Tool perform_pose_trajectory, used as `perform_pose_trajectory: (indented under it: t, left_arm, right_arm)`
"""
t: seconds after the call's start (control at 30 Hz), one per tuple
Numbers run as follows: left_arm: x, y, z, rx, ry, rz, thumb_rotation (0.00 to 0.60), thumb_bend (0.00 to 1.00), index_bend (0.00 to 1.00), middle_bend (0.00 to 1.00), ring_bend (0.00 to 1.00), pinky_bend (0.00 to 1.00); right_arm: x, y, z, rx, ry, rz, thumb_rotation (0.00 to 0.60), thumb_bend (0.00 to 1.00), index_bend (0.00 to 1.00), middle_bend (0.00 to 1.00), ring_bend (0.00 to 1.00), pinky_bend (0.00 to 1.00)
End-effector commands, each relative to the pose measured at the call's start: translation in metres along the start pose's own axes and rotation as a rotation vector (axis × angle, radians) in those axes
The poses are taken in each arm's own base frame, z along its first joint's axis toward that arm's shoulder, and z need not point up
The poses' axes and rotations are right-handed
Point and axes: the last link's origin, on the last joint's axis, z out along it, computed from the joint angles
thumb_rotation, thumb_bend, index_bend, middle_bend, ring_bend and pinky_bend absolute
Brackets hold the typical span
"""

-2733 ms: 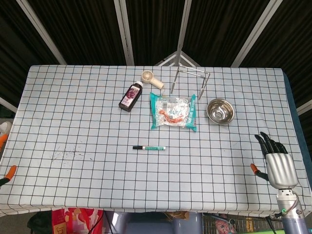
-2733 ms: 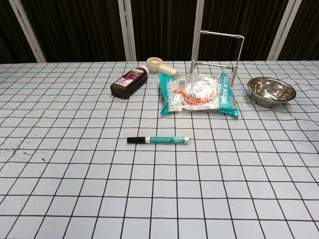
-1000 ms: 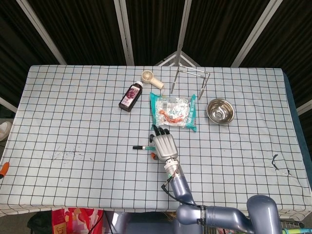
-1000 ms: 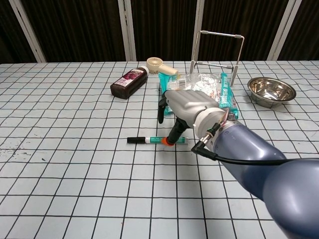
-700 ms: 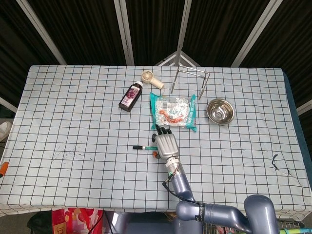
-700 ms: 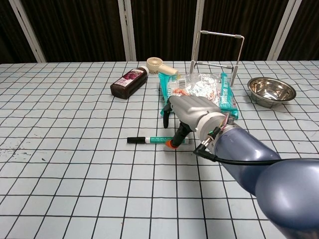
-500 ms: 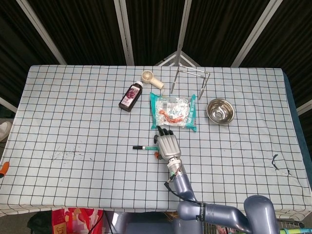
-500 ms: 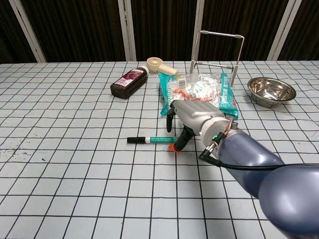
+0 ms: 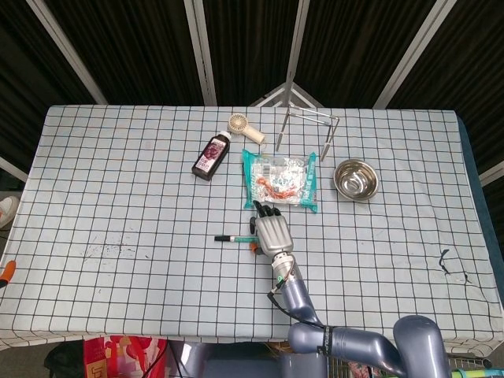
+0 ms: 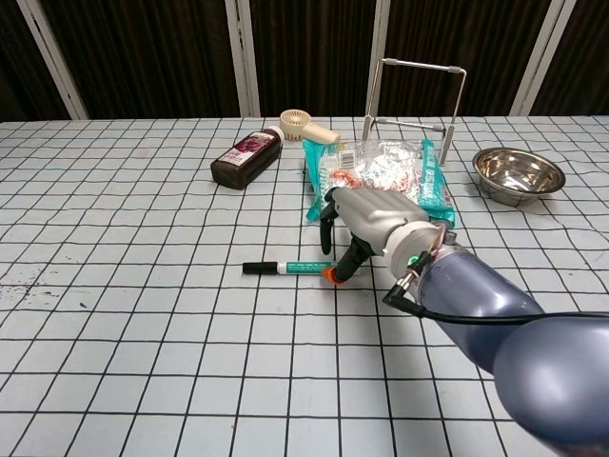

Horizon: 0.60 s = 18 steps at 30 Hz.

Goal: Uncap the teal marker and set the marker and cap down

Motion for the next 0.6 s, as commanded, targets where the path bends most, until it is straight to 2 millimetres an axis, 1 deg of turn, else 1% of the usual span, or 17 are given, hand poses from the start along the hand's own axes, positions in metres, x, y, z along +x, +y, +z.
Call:
perform_pose_trajectory:
  t: [0.03,0.37,0.6]
  left_arm:
    - [-0.0003,-0.0004,0.0006,0.004,-0.001,0.000,0.600,0.44,0.08,0.00,0.00,0.00]
    - [-0.0013,0.0035,0.0026,-0.003,-0.007,0.010,0.600,0.44,0.08,0.00,0.00,0.00]
    - [0.0005,0.0062,0.0015,-0.005,-0.001,0.017,0.600,0.44,0.08,0.00,0.00,0.00]
  right_arm:
    - [-0.0012,0.0007,0.0008,-0.003,-0.006,0.001,0.600,0.31,0.55,0.10,0.15,0.19]
    - [-0.0039,0.0039,0.0027,-0.008,-0.021,0.002,0.600,0.32,0.55,0.10,0.15,0.19]
    - [-0.0052,0.0027,0.0042,-0.003,-0.024,0.005,0.600,0.34,0.58,0.10,0.15,0.19]
